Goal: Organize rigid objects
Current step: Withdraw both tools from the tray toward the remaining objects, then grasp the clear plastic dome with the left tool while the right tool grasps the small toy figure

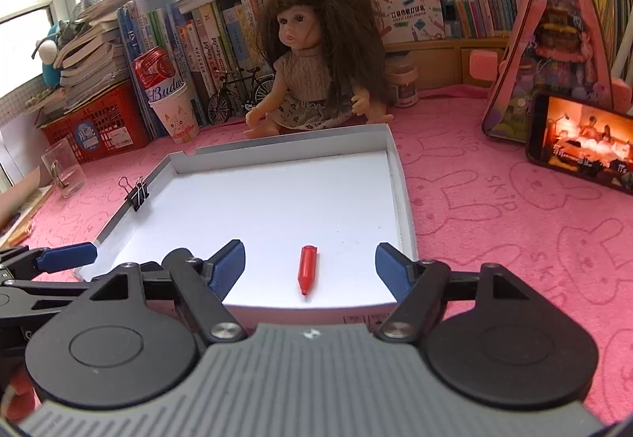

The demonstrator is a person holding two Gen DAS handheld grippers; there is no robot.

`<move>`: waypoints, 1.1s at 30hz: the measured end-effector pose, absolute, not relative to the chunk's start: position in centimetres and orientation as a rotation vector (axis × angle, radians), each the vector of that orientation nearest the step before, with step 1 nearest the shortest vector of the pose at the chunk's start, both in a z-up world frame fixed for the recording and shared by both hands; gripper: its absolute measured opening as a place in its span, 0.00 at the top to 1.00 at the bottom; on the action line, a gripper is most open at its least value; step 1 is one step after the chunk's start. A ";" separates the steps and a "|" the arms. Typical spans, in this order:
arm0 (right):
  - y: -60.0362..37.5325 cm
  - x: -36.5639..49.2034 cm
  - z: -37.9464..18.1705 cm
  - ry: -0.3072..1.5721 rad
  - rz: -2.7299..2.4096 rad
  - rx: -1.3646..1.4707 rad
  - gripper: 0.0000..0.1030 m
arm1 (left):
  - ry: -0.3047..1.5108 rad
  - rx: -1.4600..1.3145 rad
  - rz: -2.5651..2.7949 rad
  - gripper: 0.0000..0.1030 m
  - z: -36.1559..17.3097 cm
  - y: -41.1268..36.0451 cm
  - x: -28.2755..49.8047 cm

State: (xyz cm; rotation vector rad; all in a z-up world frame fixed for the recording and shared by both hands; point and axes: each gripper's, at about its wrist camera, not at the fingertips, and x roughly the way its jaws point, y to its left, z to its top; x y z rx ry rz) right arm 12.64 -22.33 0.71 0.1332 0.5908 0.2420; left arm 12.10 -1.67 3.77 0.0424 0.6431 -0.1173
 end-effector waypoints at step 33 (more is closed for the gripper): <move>-23.5 1.5 -2.7 0.419 0.197 -0.044 0.10 | 0.536 0.108 -0.133 0.18 1.3 2.1 0.6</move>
